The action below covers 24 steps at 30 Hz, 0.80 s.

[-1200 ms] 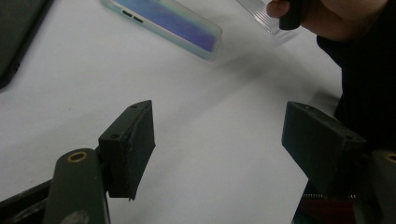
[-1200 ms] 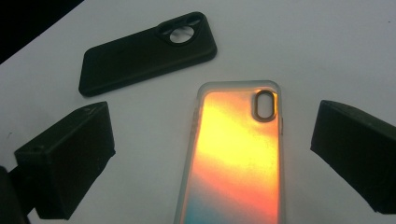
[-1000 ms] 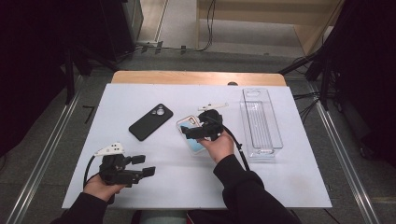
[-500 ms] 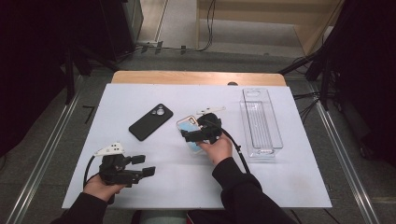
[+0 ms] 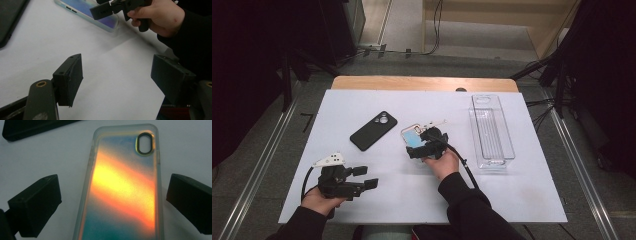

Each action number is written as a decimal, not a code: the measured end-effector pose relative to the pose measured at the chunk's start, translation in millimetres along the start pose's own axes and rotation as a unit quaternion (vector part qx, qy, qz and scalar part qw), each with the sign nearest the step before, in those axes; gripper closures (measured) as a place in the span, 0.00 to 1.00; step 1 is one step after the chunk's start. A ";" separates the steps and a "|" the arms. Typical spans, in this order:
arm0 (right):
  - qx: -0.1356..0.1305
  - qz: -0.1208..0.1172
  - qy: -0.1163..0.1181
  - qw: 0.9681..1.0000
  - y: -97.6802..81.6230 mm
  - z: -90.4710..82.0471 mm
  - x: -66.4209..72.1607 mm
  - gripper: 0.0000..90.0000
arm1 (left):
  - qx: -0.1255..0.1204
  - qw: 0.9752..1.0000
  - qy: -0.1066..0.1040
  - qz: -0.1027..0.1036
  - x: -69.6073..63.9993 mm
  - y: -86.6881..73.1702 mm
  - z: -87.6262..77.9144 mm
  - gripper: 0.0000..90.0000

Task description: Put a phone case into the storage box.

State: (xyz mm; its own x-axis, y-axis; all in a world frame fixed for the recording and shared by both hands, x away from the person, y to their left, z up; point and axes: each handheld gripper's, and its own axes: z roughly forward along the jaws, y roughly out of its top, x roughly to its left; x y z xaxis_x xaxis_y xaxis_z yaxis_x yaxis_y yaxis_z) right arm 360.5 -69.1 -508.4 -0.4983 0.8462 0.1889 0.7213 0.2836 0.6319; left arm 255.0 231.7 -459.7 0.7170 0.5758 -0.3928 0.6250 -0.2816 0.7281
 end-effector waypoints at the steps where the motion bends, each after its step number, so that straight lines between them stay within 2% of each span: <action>1: 0.000 0.000 0.000 1.000 0.0 0.0 0.0 0.00 | -0.001 1.000 0.000 0.000 0.0 -0.1 0.2 0.29; 4: 0.003 -0.009 -0.008 1.000 -1.8 1.7 0.9 0.00 | 0.000 1.000 -0.001 0.000 -0.2 -0.1 0.3 0.29; 5: 0.003 -0.020 -0.020 1.000 -2.2 1.1 3.0 0.05 | 0.000 1.000 -0.001 -0.001 -0.2 0.0 0.4 0.29; 8: 0.004 -0.030 -0.026 0.999 -2.8 1.9 4.2 0.05 | 0.000 1.000 -0.001 -0.002 -0.2 0.0 0.6 0.29; 9: 0.005 -0.037 -0.038 0.999 -3.5 3.0 7.1 0.06 | 0.000 1.000 0.000 -0.002 -0.3 0.1 0.5 0.29; 10: 0.005 -0.037 -0.038 0.999 -3.5 3.0 7.1 0.06 | 0.000 1.000 -0.001 -0.002 -0.4 0.1 0.5 0.29; 11: 0.004 -0.050 -0.055 0.997 -4.9 4.0 10.4 0.12 | 0.000 1.000 -0.001 -0.001 -0.5 0.1 0.4 0.29; 13: -0.002 -0.053 -0.060 0.997 -6.5 3.5 11.5 0.13 | 0.000 1.000 0.000 -0.002 -0.5 0.1 0.7 0.29; 24: 0.000 -0.050 -0.053 0.997 -5.4 1.6 8.4 0.16 | 0.000 1.000 0.000 -0.003 -0.3 0.3 0.3 0.29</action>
State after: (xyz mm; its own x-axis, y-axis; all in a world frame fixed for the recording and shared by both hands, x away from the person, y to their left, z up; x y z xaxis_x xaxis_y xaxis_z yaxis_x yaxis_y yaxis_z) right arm 353.2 -62.7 -511.5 -0.5143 0.8565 0.0440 0.6699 0.3692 0.6441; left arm 255.1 231.2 -459.5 0.7128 0.5775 -0.3980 0.6297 -0.2770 0.7257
